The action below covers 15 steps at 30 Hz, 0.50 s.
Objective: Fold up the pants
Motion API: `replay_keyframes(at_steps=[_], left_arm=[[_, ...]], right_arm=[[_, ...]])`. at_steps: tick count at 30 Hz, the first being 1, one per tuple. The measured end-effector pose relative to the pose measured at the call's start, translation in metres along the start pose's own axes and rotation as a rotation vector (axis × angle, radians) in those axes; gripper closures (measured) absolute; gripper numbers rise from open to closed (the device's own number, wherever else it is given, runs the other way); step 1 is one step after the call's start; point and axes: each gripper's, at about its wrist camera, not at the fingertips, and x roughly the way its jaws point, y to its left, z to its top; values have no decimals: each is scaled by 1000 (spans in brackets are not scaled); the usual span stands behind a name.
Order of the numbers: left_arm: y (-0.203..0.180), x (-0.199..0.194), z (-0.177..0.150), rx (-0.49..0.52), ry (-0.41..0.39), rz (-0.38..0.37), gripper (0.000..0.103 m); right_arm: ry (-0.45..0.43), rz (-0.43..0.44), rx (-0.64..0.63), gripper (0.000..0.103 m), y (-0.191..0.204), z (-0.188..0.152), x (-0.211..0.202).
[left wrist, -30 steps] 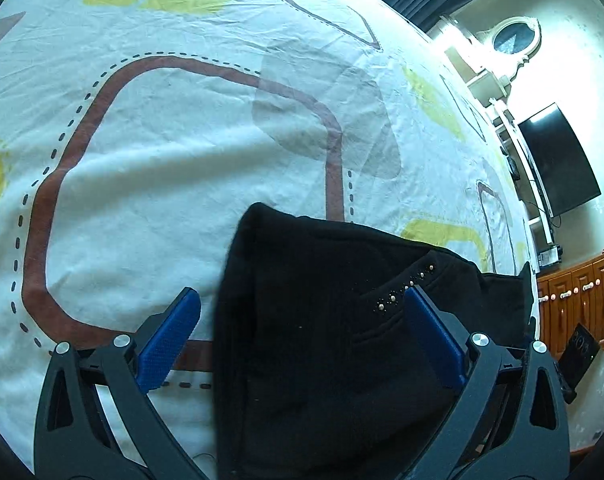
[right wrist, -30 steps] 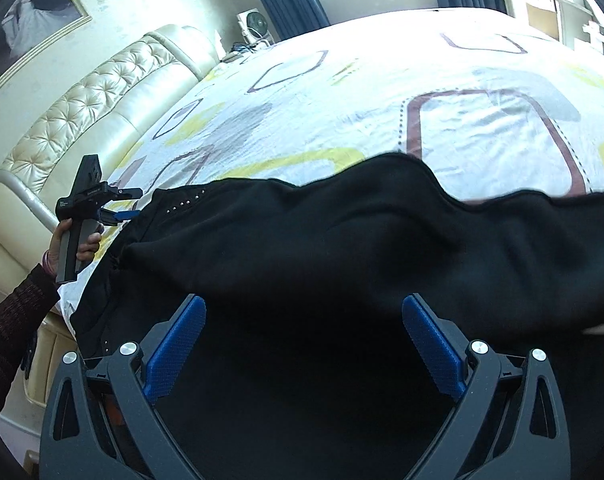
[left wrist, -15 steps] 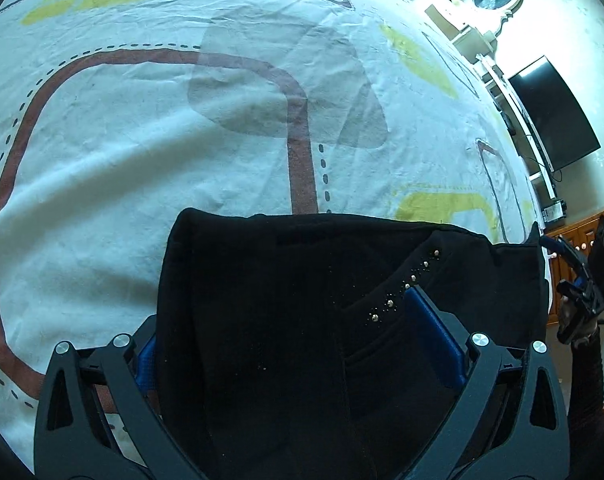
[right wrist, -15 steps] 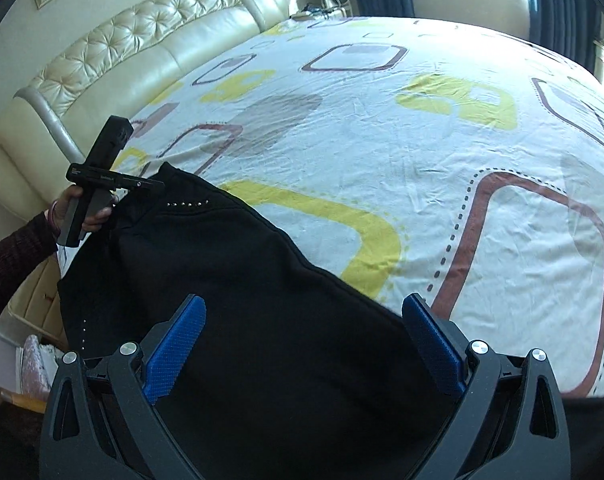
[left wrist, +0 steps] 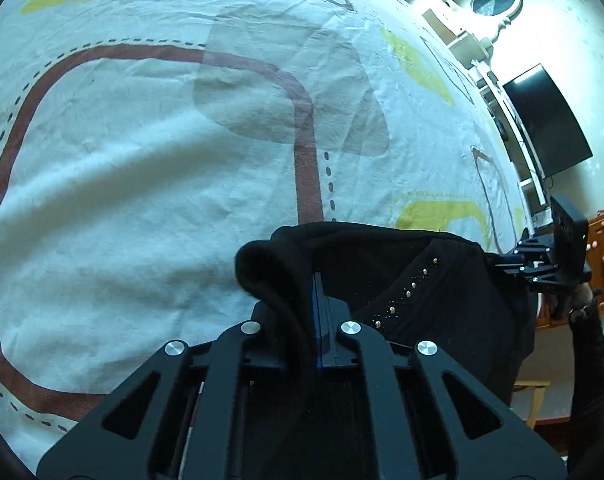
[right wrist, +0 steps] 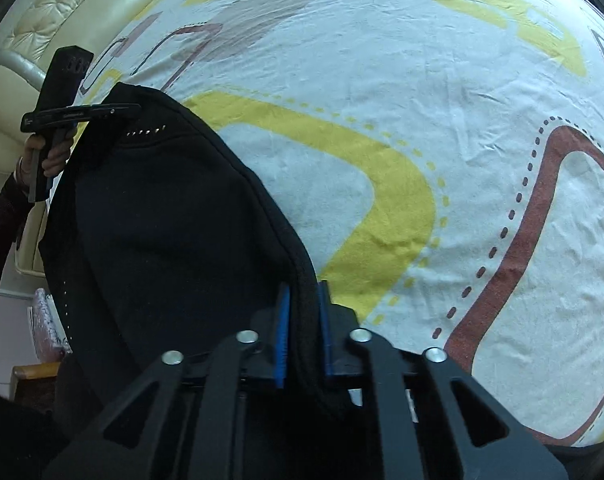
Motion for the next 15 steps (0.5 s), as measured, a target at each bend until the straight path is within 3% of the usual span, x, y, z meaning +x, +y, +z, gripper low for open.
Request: replay_keyframes(at_steps=[3,7,15], left_arm=[[-8,-8,-5,44,-29,-13,96],[-18,-27,-13,91,-97,-62,96],[-27,-107,-57,114,-275,-281,96]], right_arm=[[-31,-46,-18,93,15,-7,-8],[-154,-75,-38,93,41,-21,-35],[-380,-208,-137,93,102,-93,-97]])
